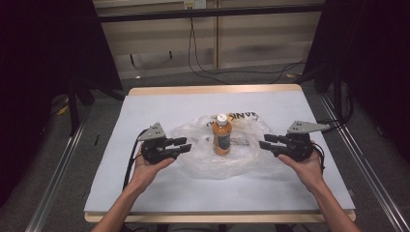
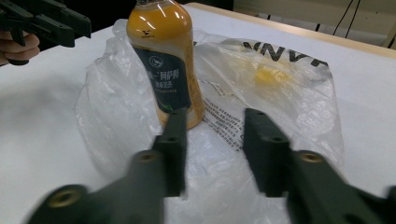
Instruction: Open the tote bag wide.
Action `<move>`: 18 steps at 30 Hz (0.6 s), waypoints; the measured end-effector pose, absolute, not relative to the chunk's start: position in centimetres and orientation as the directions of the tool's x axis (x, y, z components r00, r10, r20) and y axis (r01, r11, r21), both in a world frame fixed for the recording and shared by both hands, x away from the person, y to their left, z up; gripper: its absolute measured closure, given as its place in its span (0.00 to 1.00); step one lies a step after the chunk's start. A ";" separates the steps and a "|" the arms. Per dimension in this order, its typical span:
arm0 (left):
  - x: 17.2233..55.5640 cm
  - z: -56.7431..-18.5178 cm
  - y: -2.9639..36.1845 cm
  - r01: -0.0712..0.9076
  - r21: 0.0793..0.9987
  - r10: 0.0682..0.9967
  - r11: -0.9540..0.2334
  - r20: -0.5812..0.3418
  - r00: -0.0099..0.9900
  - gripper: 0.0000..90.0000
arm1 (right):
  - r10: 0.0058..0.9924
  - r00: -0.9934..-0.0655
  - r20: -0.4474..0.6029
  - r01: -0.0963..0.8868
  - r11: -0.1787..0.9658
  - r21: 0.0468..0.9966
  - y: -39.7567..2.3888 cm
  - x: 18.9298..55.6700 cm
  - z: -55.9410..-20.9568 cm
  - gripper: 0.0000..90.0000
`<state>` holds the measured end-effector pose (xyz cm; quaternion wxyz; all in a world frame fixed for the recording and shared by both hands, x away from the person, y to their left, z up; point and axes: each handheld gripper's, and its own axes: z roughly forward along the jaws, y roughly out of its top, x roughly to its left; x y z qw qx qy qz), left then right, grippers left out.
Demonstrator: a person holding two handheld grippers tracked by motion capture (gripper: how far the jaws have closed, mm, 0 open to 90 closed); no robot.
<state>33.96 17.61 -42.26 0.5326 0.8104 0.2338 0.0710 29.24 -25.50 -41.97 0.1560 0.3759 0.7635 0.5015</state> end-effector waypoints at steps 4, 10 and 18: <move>33.0 -42.4 18.4 0.299 0.905 0.493 -0.304 -0.119 0.862 0.42 | 0.753 -0.645 0.134 0.392 0.175 0.903 -26.0 28.1 -41.8 0.34; 31.7 -42.4 20.0 0.282 0.925 0.557 -0.254 -0.098 0.824 0.18 | 0.800 -0.587 0.125 0.380 0.135 0.915 -26.5 26.7 -41.8 0.12; 30.1 -43.5 21.7 0.281 0.941 0.615 -0.190 -0.109 0.781 0.07 | 0.826 -0.544 0.145 0.354 0.069 0.933 -27.5 24.8 -42.3 0.05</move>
